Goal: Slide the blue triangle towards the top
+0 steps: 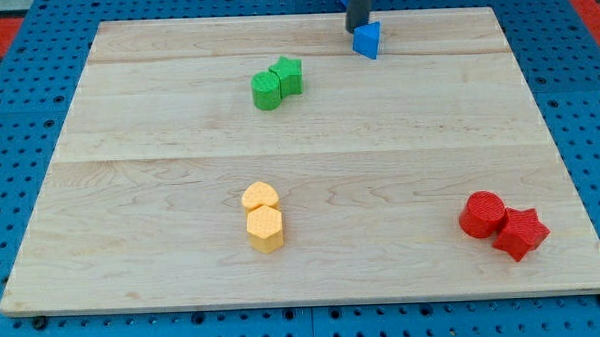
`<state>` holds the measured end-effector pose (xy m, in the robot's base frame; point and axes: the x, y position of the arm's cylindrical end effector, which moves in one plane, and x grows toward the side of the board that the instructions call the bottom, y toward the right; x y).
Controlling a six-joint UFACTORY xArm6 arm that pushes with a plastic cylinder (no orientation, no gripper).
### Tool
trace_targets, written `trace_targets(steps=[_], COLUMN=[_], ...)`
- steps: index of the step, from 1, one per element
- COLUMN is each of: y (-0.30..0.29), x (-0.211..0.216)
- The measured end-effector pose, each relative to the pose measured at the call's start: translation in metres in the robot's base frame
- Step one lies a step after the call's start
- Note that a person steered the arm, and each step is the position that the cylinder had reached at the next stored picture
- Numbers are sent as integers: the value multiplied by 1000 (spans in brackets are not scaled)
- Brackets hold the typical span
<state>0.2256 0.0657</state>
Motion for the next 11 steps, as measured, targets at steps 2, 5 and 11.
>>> trace_targets(steps=[2, 5, 11], y=[-33, 32, 97], x=[70, 30, -3])
